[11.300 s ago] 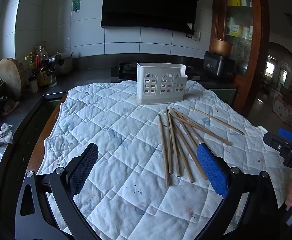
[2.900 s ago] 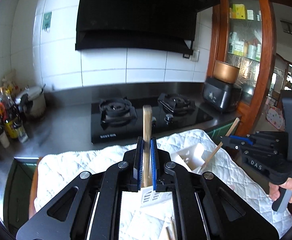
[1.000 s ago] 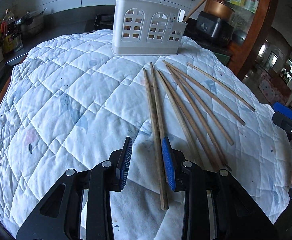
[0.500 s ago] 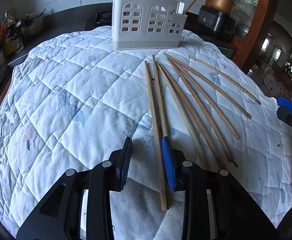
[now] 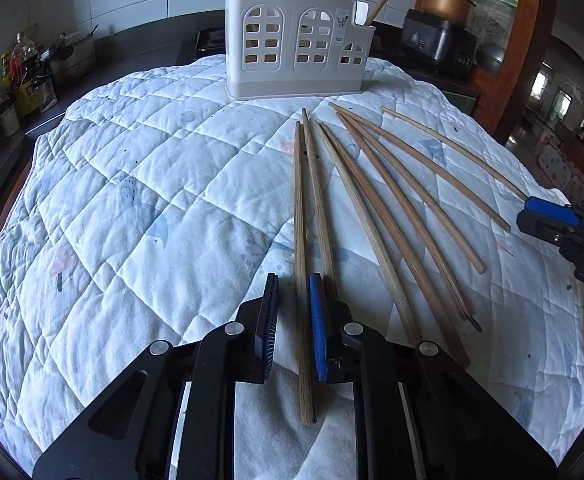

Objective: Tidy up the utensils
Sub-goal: 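Close the left tool on another chopstick while the right tool grasps one too, then carry the chopsticks upright to the holder and release them inside with both tools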

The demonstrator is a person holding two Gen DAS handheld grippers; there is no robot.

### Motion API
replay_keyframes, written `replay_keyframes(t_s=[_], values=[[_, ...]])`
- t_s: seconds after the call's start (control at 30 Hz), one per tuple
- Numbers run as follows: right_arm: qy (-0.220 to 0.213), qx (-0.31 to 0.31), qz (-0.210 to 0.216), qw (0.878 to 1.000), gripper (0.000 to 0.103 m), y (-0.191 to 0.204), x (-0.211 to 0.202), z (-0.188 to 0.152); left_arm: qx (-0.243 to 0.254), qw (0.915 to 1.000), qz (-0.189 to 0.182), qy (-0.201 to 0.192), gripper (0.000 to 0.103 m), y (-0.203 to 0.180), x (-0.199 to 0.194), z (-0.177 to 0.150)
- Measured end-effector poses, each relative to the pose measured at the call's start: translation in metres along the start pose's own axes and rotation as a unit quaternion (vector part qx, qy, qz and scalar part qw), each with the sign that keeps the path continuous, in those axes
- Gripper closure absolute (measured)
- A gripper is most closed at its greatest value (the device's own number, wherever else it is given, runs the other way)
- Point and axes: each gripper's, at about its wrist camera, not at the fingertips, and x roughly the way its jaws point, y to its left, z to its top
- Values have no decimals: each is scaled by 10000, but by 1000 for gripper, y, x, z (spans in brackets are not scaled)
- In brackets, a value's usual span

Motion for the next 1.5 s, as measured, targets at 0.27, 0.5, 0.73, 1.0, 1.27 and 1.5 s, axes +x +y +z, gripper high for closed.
replay_keyframes(t_s=[0.27,0.5,0.73,1.0,1.27,1.5], values=[[337,-141,-130,9992,79,-4,31,8,62,9999,-124,29,88,1,0,0],[403,-445,-234,9979,82,-2,43,16,7,9997,-253,31,88,5,1,-1],[354,-1103,-559,9917,96,16,39,11,49,9998,-180,30,92,4,0,0],[-94,-987,-481,9939,96,23,-3,16,-110,9994,-328,-41,97,11,-9,3],[-879,-694,-285,9933,96,31,-64,39,-170,9970,-513,-557,97,16,-38,13],[-982,-506,-57,9939,96,32,-78,68,-21,9915,-674,-1109,97,13,-69,33]])
